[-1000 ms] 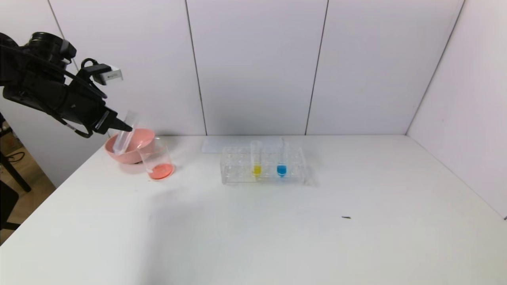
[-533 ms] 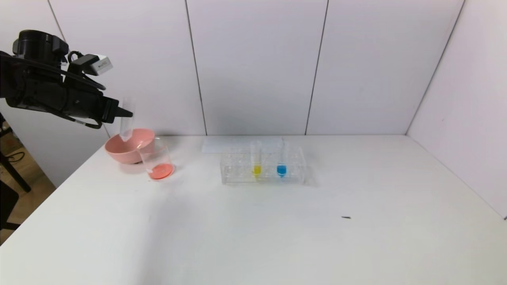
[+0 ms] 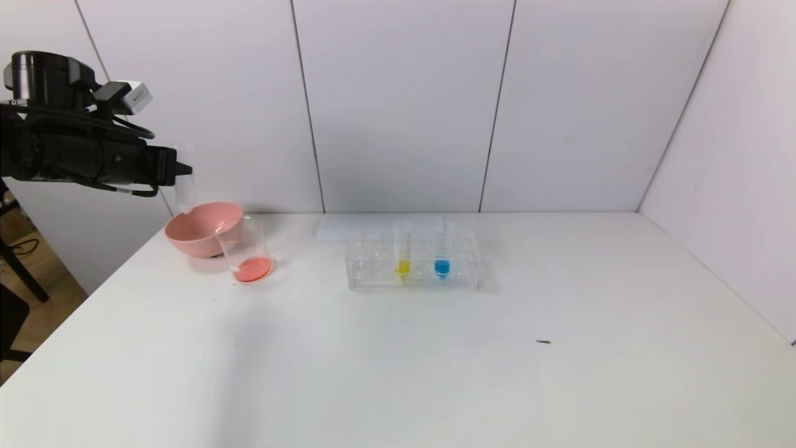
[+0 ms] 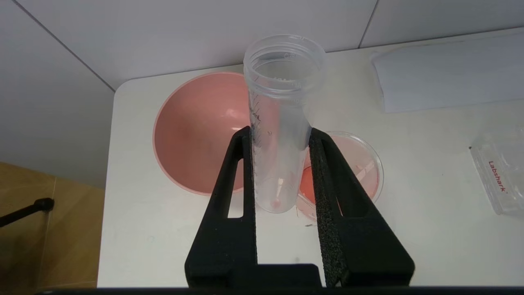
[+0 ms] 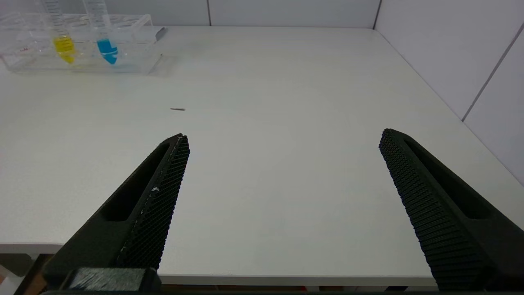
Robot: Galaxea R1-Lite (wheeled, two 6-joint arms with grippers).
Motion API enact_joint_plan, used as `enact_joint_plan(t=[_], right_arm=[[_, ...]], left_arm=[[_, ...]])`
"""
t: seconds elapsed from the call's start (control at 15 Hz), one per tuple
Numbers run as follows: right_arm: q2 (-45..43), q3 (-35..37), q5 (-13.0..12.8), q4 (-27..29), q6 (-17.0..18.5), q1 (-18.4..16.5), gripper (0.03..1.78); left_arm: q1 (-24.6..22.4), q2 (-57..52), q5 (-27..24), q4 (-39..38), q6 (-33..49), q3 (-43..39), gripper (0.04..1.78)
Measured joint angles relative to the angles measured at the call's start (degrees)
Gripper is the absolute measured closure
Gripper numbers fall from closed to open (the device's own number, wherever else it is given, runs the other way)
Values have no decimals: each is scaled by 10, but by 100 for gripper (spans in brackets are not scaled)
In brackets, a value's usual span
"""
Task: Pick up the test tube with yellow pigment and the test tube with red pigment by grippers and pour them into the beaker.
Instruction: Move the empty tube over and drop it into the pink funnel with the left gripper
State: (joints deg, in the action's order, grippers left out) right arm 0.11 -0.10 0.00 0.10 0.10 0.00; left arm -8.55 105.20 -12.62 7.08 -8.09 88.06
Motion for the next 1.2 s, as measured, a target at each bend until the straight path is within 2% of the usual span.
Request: enact_joint_plan(t=[0.2, 0.6, 0.8, 1.2], right_arm=[[0, 0, 0, 0, 0, 0, 11], [0, 0, 0, 0, 0, 0, 11], [0, 0, 0, 0, 0, 0, 11], [0, 0, 0, 0, 0, 0, 11]], left_arm=[[-10, -6, -1, -22, 33, -14, 138], [-35, -6, -2, -103, 38, -47, 138], [-48, 8, -4, -114, 41, -51, 138], [-55, 59, -38, -179, 68, -43, 138]])
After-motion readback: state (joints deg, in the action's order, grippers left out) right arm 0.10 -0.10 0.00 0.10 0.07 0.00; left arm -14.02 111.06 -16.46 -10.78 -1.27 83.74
